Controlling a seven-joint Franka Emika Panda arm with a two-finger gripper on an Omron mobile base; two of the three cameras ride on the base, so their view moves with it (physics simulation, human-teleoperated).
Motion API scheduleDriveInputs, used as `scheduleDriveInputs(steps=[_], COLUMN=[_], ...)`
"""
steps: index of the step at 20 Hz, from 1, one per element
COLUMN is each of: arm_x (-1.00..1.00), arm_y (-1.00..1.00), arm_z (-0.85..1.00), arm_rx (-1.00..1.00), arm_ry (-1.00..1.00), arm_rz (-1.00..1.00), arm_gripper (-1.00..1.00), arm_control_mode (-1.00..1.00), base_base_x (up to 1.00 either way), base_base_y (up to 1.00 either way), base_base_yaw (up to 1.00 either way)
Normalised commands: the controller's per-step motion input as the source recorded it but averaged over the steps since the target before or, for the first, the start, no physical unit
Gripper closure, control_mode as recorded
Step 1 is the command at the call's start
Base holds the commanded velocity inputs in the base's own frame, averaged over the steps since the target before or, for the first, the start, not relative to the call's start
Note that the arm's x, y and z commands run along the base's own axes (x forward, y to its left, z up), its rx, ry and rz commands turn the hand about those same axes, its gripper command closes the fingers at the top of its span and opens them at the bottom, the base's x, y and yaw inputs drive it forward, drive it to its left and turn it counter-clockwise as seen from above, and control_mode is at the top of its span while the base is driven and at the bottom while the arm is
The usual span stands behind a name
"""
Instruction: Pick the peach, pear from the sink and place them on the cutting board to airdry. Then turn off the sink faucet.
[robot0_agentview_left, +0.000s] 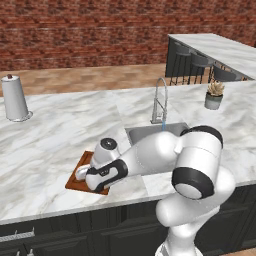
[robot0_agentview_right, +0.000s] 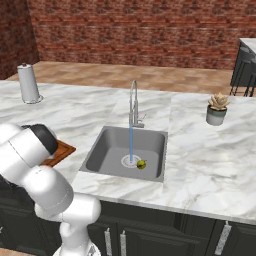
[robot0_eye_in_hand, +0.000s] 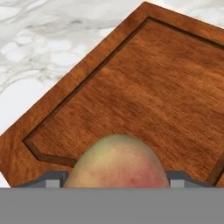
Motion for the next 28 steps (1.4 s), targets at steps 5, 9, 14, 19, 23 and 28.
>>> scheduleDriveInputs(steps=[5, 9, 14, 19, 23, 28], arm_x=[0.01, -0.10, -0.07, -0.01, -0.04, -0.18], arm_y=[0.01, -0.04, -0.12, -0.16, -0.27, -0.36], arm_z=[-0.05, 0.00, 0.06, 0.24, 0.29, 0.38], arm_rx=[0.00, 0.01, 0.02, 0.06, 0.05, 0.04], arm_ry=[0.00, 0.00, 0.00, 0.00, 0.00, 0.00], arm_rz=[0.00, 0.00, 0.00, 0.00, -0.01, -0.03], arm_gripper=[-1.00, -1.00, -1.00, -1.00, -1.00, -1.00], arm_control_mode=[-1.00, -1.00, -1.00, -1.00, -1.00, -1.00], base_base_x=[0.00, 0.00, 0.00, 0.00, 0.00, 0.00], base_base_y=[0.00, 0.00, 0.00, 0.00, 0.00, 0.00], base_base_yaw=[0.00, 0.00, 0.00, 0.00, 0.00, 0.00])
